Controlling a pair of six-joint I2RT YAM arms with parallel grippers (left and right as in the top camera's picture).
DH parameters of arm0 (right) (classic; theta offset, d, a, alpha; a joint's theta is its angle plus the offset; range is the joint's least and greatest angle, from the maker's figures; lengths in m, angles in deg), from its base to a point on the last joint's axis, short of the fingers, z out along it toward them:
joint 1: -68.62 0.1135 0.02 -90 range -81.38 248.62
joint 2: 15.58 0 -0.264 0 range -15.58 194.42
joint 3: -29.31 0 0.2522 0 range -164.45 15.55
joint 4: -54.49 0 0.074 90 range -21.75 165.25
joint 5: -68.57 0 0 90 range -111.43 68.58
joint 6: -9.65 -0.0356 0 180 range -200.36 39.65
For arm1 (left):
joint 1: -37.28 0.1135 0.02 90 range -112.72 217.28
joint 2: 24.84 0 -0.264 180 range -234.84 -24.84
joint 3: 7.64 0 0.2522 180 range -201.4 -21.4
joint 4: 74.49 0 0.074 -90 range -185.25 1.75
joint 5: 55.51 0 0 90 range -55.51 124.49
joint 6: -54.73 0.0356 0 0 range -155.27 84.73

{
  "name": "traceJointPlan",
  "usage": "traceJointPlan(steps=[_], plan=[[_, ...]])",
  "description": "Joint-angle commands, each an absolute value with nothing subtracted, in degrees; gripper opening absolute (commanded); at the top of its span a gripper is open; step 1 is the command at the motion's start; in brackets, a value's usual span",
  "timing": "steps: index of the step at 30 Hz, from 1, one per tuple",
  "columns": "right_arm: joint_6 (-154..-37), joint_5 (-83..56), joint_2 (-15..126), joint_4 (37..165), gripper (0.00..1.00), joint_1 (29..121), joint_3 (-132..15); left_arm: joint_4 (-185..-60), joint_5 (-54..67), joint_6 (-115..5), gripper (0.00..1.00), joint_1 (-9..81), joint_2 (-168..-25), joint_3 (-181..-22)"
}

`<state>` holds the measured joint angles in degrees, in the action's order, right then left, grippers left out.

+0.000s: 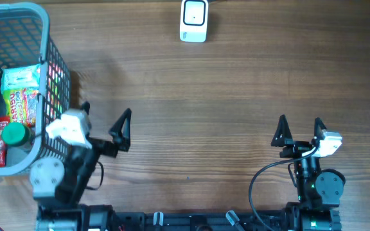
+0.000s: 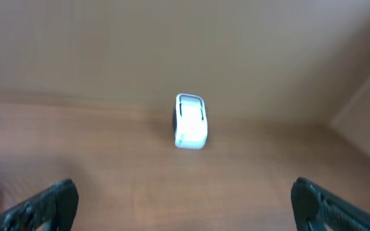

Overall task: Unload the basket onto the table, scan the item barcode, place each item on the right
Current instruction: 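Move the left gripper toward the basket above the green-capped bottle, then lower the left gripper into the basket and grasp the green-capped bottle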

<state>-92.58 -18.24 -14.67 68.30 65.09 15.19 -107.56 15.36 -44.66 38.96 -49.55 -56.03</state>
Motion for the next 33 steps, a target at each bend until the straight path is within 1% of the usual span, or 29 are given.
traceJointPlan(steps=[1,4,6,8,13,17,21,26,28,30,33], plan=[[-91.9,-18.8,-14.8,68.2,1.00,65.3,15.3,-117.8,13.3,-45.4,1.00,39.3,-60.3,-69.0],[-91.9,-18.8,-14.8,68.2,1.00,65.3,15.3,-125.8,13.1,-45.4,1.00,39.3,-68.5,-78.7],[-91.9,-18.8,-14.8,68.2,1.00,65.3,15.3,-129.8,10.4,-45.4,1.00,39.3,-71.3,-79.9],[-91.9,-18.8,-14.8,68.2,1.00,65.3,15.3,-133.5,10.1,-45.4,1.00,39.3,-73.0,-79.9],[-91.9,-18.8,-14.8,68.2,1.00,65.3,15.3,-134.4,9.9,-45.0,1.00,39.3,-74.8,-79.9],[-91.9,-18.8,-14.8,68.2,1.00,65.3,15.3,-136.4,15.3,-46.5,1.00,39.3,-76.2,-83.4],[-91.9,-18.8,-14.8,68.2,1.00,65.3,15.3,-141.4,21.1,-46.5,1.00,39.3,-81.3,-93.7],[-91.9,-18.8,-14.8,68.2,1.00,65.3,15.3,-145.8,21.7,-46.4,1.00,39.5,-89.3,-109.8],[-91.9,-18.8,-14.8,68.2,1.00,65.3,15.3,-146.3,23.8,-47.0,1.00,40.7,-90.9,-113.7],[-92.0,-18.8,-14.8,68.2,1.00,65.3,15.3,-146.4,31.0,-52.8,1.00,44.3,-91.5,-116.6],[-91.9,-18.8,-14.8,68.2,1.00,65.3,15.3,-147.9,34.1,-58.4,1.00,50.5,-91.2,-116.9]])
